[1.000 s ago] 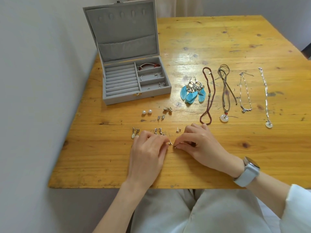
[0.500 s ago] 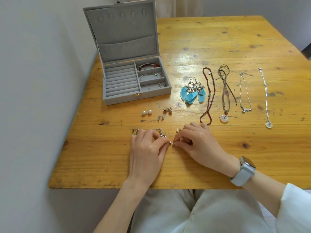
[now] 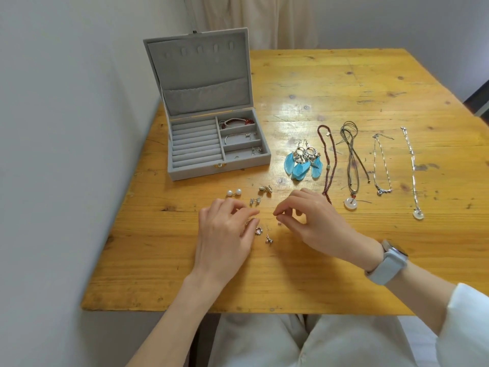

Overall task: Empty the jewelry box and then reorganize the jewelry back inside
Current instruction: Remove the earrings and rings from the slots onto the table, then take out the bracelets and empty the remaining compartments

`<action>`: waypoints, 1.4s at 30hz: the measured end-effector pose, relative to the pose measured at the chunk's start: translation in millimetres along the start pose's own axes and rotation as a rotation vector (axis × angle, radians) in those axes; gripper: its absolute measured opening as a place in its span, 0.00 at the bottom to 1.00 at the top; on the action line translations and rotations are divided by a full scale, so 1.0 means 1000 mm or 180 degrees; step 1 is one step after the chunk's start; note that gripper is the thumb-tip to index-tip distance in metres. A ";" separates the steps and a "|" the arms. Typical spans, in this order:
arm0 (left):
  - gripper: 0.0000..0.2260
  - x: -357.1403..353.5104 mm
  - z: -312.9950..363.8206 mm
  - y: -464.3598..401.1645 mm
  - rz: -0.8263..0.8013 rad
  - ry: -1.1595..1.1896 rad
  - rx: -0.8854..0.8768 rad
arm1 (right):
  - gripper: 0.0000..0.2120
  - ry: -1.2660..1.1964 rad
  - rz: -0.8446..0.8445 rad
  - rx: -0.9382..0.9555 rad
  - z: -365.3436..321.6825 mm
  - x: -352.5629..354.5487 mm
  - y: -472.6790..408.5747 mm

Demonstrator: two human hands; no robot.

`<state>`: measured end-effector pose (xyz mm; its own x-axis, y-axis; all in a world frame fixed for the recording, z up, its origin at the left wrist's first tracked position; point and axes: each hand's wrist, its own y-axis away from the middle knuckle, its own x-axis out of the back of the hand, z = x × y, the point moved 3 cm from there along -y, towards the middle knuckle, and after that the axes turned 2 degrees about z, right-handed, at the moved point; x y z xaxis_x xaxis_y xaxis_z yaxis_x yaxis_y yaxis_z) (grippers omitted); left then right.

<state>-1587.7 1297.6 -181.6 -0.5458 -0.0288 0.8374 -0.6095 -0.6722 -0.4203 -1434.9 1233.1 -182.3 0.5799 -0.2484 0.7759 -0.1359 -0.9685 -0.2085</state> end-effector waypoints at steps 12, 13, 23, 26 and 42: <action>0.13 -0.004 -0.069 -0.137 -0.0416 -0.0304 0.0634 | 0.09 0.0085 0.0270 -0.0241 0.028 0.022 -0.149; 0.14 -0.009 -0.075 -0.144 -0.0483 -0.0378 0.0705 | 0.09 0.0152 0.0310 -0.0287 0.034 0.019 -0.164; 0.20 -0.038 -0.102 -0.160 -0.0609 -0.0754 0.0902 | 0.13 0.1125 -0.0156 0.0477 0.039 -0.026 -0.252; 0.20 -0.039 -0.103 -0.160 -0.0584 -0.0751 0.0902 | 0.10 0.1213 -0.0192 0.0860 0.041 -0.029 -0.259; 0.13 -0.056 -0.092 -0.221 -0.0523 -0.1559 0.1168 | 0.06 -0.1207 0.1671 -0.0363 0.070 0.053 -0.205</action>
<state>-1475.2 1515.7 -167.1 -0.0825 -0.1806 0.9801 -0.3786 -0.9040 -0.1984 -1319.7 1419.1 -140.3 0.6533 -0.6860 0.3202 -0.5502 -0.7208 -0.4216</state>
